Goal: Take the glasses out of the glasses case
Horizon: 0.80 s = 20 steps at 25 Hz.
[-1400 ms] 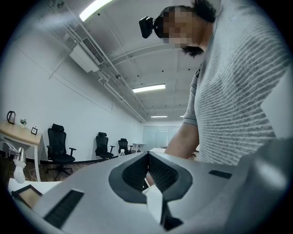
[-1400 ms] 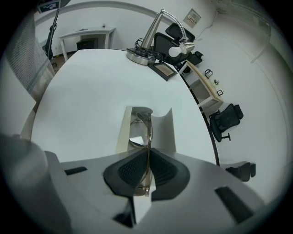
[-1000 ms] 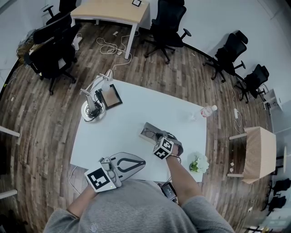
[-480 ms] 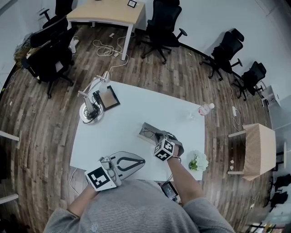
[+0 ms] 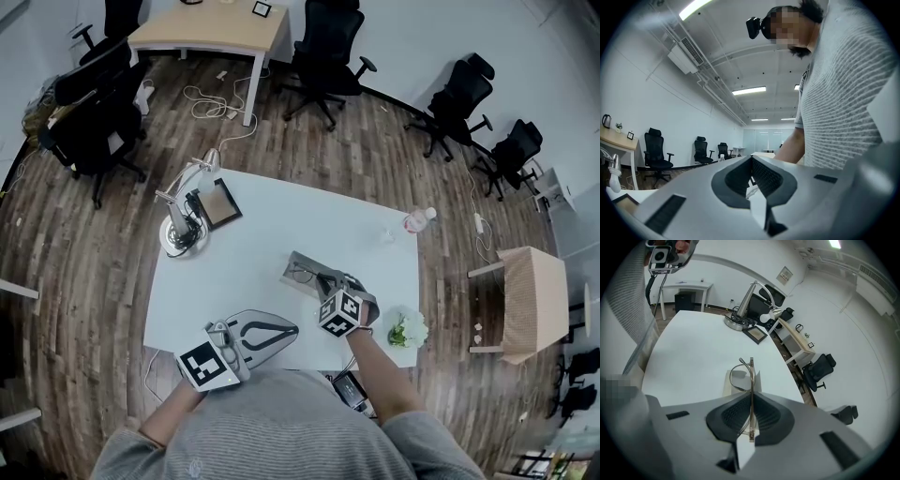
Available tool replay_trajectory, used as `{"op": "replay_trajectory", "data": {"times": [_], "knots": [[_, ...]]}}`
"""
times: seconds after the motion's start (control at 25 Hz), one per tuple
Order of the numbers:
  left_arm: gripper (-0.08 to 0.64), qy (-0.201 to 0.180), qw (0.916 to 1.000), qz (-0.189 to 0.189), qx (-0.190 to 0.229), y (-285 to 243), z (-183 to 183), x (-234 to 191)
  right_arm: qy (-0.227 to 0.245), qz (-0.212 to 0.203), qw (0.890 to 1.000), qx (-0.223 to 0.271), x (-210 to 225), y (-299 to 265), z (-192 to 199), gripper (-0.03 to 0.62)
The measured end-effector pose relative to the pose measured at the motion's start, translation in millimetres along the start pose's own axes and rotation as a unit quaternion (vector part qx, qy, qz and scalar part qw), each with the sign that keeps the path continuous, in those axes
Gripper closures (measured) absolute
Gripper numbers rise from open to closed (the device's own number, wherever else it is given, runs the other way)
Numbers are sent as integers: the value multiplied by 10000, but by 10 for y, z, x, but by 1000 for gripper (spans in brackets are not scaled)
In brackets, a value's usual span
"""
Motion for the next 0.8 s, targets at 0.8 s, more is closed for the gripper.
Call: {"op": "replay_trajectory", "data": {"times": [0.8], "knots": [[549,-75,9999,113,-13,-44,14,38,-607,687,9912,952,12,893,-422,566]]}}
Point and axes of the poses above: the fingertips, and each gripper's own axes: y backward along the fingers, x to its right, z out of its underside, the point moved 3 cm from there along y, backward along the fingers, and after that the axes turned 7 degrees about x, right-handed, at the moved point
